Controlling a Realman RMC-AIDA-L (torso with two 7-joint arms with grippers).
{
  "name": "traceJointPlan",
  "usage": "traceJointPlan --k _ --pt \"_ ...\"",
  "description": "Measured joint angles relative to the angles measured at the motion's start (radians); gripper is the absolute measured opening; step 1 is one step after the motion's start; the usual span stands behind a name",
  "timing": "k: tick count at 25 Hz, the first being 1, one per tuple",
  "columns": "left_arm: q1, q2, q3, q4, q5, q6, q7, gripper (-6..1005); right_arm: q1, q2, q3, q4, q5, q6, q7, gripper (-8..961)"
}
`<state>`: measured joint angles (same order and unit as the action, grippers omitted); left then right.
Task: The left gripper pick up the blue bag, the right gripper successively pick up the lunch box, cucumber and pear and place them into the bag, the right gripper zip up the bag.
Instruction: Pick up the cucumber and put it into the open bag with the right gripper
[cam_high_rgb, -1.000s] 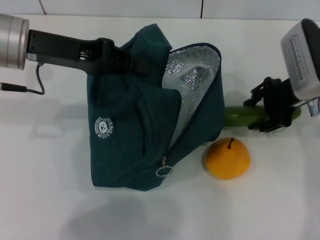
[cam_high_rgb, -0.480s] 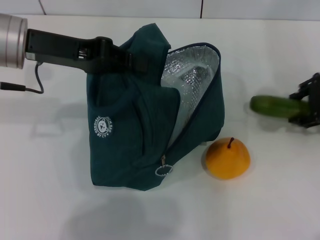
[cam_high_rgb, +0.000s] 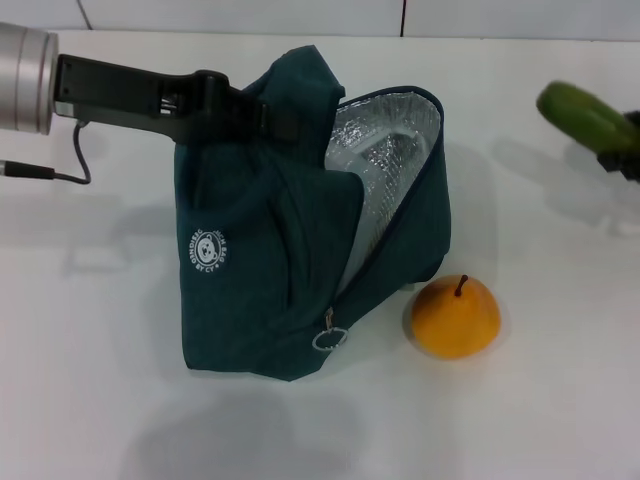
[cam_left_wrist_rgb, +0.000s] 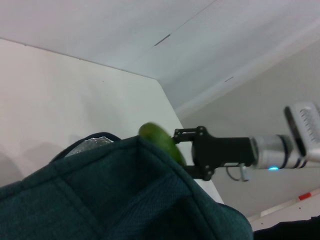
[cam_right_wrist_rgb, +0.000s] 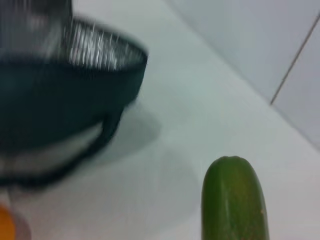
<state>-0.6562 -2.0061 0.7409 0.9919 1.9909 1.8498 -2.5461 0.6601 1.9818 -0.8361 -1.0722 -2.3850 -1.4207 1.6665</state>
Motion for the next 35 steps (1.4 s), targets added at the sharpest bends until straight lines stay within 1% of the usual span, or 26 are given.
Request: traceJointPlan --k 7,9,12,15,17,22,23,25,27,31,35 --pt "0.004 0.002 0.0 -0.026 -0.009 0.0 0.021 38 0.002 -0.04 0.031 0.005 0.282 -0.131 0.098 537" --pt "0.005 0.004 0.0 -0.032 -0.011 0.001 0.024 38 0.002 -0.046 0.031 0.006 0.365 -0.166 0.12 537" --pt "0.008 0.005 0.0 -0.034 -0.011 0.001 0.027 38 0.002 -0.046 0.032 0.016 0.486 -0.212 0.148 537" --pt "0.01 0.005 0.0 -0.035 -0.012 0.004 0.031 38 0.004 -0.038 0.023 0.048 0.601 -0.243 0.159 538" --pt "0.011 0.006 0.0 -0.038 -0.016 0.004 0.035 38 0.005 -0.026 0.019 0.087 0.687 -0.255 0.159 538" --pt "0.02 0.006 -0.001 -0.041 -0.02 0.003 0.041 38 0.007 0.03 0.008 0.218 0.842 -0.256 0.076 538" --pt "0.023 0.006 -0.001 -0.041 -0.02 0.003 0.042 38 0.009 0.037 -0.012 0.251 0.87 -0.255 0.053 538" --pt "0.026 0.007 -0.002 -0.041 -0.018 0.002 0.046 38 0.018 0.04 -0.078 0.341 0.945 -0.247 0.005 538" --pt "0.028 0.007 -0.002 -0.041 -0.018 0.001 0.048 38 0.036 0.038 -0.13 0.434 1.001 -0.237 -0.042 538" --pt "0.034 0.009 -0.002 -0.041 -0.016 0.0 0.051 38 0.077 0.045 -0.171 0.581 1.029 -0.224 -0.131 537" --pt "0.039 0.01 -0.002 -0.041 -0.013 0.001 0.057 38 0.125 0.047 -0.258 0.719 1.105 -0.203 -0.221 537"
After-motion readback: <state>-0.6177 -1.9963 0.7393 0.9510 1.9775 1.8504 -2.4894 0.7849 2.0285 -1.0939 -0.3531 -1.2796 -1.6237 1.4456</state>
